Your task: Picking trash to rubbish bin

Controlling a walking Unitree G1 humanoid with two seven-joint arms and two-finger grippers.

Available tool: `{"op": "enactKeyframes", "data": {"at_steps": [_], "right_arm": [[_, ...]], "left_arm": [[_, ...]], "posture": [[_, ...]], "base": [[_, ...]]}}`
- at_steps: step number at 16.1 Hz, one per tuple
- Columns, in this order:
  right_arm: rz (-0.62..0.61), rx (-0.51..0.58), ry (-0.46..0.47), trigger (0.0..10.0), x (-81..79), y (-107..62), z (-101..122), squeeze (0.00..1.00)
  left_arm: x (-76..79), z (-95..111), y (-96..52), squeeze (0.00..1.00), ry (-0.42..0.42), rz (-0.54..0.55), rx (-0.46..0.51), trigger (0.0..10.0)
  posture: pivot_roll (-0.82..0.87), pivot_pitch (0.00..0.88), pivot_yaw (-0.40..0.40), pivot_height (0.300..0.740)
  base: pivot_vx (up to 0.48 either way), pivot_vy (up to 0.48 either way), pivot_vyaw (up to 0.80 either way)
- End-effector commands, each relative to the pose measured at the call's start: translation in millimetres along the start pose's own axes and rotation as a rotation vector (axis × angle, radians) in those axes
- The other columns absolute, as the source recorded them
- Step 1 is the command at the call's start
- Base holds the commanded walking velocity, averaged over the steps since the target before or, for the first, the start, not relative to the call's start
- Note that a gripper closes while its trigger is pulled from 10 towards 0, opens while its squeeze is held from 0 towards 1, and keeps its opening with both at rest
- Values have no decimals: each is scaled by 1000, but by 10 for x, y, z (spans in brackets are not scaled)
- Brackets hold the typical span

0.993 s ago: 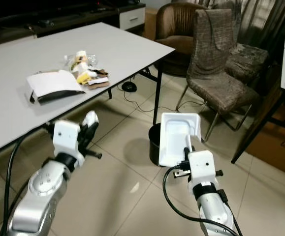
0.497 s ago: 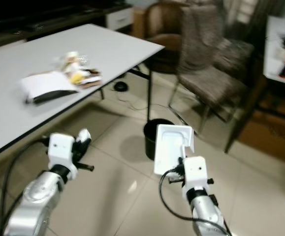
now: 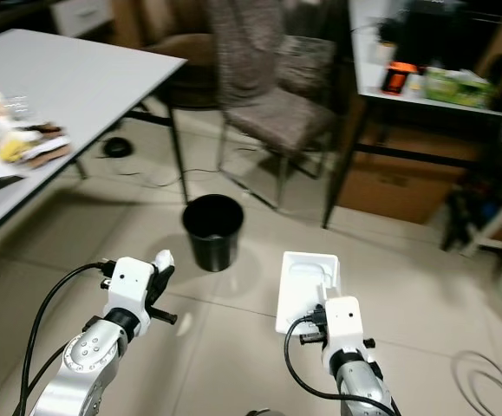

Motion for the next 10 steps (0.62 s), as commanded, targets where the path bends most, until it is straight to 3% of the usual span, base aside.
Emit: {"op": "enactKeyframes", "data": {"at_steps": [1,2,5,10], "right_arm": [[30,-1,8,10000,-37,36,52,0],[38,-7,20,10000,-51,45,42,0],[36,-45,0,10000,-74,100,-84,0],[27,-38,22,10000,-70,133,-117,0]], "left_arm": [[-9,-58,-10,0,-1,14,-14,10000],[-11,-72,-12,0,-1,16,-17,10000],[6,-222,-34,0,-4,14,-51,10000],[70,-475,-34,0,-11,-8,-117,10000]], "posture": [[-57,0,-57,740],[-56,0,-57,740],[-49,0,-58,740],[-42,0,-61,740]], "base": [[0,0,-506],[0,0,0],[310,0,0],[344,0,0]]}}
Point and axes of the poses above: a point about 5 cm out from each wrist's last joint towards the gripper, its own y axis pointing out of the wrist towards the gripper, its own z axis along the axis of the wrist's last joint, x = y × z, the point moved 5 cm from there along y, pointing out of the wrist towards the gripper, and after that the axes turned 5 degrees about y, right-handed, at the moved point
